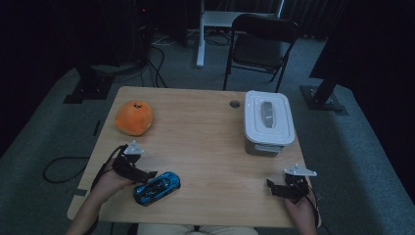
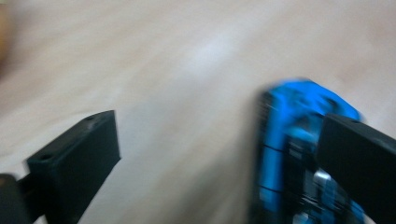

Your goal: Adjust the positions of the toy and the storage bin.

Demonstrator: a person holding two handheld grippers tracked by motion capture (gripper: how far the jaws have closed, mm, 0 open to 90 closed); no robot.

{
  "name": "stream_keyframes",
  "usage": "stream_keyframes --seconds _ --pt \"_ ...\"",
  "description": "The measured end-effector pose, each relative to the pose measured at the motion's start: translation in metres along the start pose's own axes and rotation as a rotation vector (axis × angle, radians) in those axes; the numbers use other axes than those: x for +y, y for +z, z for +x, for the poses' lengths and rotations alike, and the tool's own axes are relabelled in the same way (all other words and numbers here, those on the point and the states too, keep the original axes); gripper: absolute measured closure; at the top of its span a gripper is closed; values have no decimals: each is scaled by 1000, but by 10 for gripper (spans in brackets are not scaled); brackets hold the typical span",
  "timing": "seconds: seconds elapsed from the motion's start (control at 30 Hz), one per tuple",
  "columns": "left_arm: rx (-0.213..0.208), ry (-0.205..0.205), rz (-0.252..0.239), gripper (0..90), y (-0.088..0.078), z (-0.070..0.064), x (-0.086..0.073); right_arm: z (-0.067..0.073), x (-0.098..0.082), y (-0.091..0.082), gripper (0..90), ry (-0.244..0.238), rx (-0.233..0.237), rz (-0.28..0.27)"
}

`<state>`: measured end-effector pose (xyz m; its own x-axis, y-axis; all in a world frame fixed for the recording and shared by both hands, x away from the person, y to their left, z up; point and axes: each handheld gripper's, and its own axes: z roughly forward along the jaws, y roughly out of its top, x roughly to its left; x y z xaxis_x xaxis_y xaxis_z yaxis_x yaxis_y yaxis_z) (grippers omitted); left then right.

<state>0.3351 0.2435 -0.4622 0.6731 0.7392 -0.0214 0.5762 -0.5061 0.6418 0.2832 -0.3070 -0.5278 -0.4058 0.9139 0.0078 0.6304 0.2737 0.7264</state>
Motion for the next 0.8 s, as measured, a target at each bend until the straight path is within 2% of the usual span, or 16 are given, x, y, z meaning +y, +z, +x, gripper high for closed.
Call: stream_keyframes --seconds 0.1,0.17,0.23,0.3,0.37,0.4,0.47,0.63,0.67,0.8 --pt "75 -53 -39 4 -5 16 7 0 0 0 137 0 0 0" --pt "104 -72 -50 4 -8 26 13 0 0 0 137 0 0 0" --pt "123 -78 -56 5 -11 36 20 0 0 0 137 0 0 0" --pt "125 -104 -73 23 -13 45 26 0 0 0 137 0 0 0" --pt "170 -111 -77 24 -12 53 32 0 0 0 137 0 0 0" --pt "164 -119 -78 24 -12 58 35 0 0 0 137 0 0 0" --pt "205 -127 -85 24 -11 65 40 0 0 0 137 0 0 0" --pt "270 -146 -81 25 -4 83 53 0 0 0 137 0 0 0" --pt "285 -137 -90 38 -3 85 54 0 0 0 137 0 0 0" --pt "309 -166 -73 54 4 99 62 0 0 0 137 4 -2 0"
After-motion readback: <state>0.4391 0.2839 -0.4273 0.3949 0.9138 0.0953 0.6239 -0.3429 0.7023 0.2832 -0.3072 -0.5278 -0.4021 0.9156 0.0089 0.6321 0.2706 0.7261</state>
